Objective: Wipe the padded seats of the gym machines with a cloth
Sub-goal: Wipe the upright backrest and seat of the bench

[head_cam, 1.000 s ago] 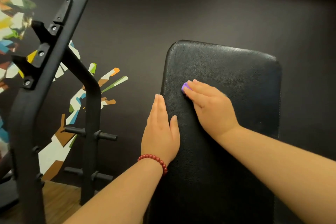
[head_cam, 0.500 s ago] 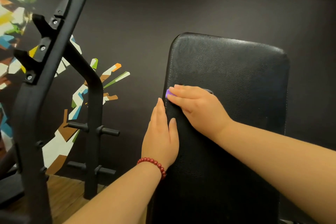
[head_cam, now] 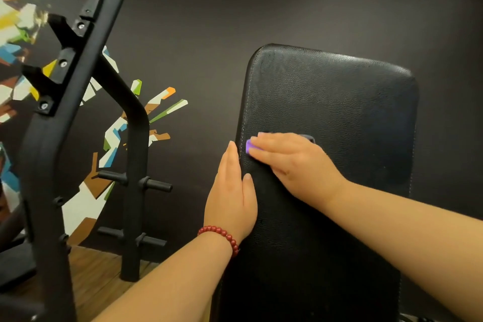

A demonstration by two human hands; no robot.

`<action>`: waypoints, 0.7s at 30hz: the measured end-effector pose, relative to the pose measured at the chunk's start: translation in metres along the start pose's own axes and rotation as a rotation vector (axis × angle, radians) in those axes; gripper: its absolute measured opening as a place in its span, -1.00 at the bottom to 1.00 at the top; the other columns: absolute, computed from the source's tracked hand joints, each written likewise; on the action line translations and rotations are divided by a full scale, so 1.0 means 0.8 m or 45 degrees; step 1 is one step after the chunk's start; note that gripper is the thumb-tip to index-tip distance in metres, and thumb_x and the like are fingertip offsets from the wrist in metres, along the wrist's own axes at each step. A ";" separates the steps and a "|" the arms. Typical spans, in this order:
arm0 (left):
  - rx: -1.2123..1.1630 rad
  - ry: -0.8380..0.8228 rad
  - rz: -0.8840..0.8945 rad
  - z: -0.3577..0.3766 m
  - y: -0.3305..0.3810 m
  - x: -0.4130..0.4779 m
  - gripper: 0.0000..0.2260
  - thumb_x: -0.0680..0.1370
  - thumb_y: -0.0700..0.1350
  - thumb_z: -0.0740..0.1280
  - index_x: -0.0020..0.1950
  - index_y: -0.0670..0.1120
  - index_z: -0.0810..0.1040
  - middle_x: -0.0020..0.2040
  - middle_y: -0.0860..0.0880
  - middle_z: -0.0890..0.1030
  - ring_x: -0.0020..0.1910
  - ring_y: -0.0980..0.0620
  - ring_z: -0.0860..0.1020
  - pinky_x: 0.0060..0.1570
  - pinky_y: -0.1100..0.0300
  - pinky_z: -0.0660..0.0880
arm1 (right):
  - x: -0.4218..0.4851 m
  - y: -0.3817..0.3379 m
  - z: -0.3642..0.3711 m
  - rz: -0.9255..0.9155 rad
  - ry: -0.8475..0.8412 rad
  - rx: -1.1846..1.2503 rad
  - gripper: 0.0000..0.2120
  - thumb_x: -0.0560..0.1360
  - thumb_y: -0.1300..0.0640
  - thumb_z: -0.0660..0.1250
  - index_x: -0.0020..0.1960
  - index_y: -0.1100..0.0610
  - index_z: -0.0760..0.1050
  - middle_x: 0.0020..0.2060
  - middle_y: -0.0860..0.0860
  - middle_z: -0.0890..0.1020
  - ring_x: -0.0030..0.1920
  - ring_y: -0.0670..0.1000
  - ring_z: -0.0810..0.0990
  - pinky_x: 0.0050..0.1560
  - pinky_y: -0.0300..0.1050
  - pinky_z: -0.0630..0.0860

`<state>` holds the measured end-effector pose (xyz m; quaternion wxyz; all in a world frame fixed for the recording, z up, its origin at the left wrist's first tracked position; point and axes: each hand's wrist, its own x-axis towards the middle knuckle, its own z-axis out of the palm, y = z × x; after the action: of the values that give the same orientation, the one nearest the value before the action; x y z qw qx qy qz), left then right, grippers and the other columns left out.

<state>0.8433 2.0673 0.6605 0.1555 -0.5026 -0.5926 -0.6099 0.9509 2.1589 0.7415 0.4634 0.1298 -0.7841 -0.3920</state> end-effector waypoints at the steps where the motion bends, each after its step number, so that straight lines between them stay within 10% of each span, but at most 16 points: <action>1: -0.001 -0.006 -0.008 0.000 -0.001 -0.001 -0.42 0.67 -0.12 0.09 0.58 0.06 -0.18 0.59 0.12 -0.03 0.53 0.17 0.03 0.41 0.32 0.06 | 0.000 0.006 -0.007 -0.069 -0.064 0.008 -0.71 0.55 0.23 0.19 0.15 0.23 0.63 0.13 0.11 0.65 0.16 0.11 0.61 0.28 -0.11 0.39; 7: -0.061 -0.004 -0.060 0.002 -0.004 0.001 -0.43 0.67 -0.10 0.10 0.58 0.10 -0.14 0.58 0.13 0.02 0.53 0.15 0.08 0.32 0.35 0.05 | 0.023 0.035 -0.020 0.350 0.213 -0.140 -0.72 0.43 0.34 0.32 0.09 0.19 0.67 0.06 0.10 0.68 0.12 0.07 0.60 0.29 -0.31 0.28; 14: -0.154 -0.037 -0.054 0.000 -0.010 -0.006 -0.46 0.67 -0.10 0.09 0.57 0.14 -0.10 0.57 0.16 0.04 0.40 0.36 0.06 0.26 0.46 0.04 | -0.004 -0.009 -0.007 0.020 -0.056 0.013 -0.70 0.50 0.23 0.21 0.11 0.22 0.65 0.09 0.11 0.67 0.11 0.12 0.65 0.21 -0.13 0.40; 21: -0.172 -0.038 -0.064 0.001 -0.011 -0.010 -0.47 0.68 -0.04 0.08 0.57 0.16 -0.11 0.57 0.16 0.04 0.49 0.23 0.09 0.28 0.41 0.06 | 0.009 -0.023 0.010 0.251 0.127 -0.057 -0.69 0.46 0.28 0.20 0.07 0.25 0.66 0.05 0.13 0.68 0.08 0.13 0.66 0.26 -0.18 0.36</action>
<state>0.8405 2.0665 0.6488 0.0971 -0.5061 -0.5648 -0.6445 0.9377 2.1467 0.7307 0.5409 0.0612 -0.7600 -0.3552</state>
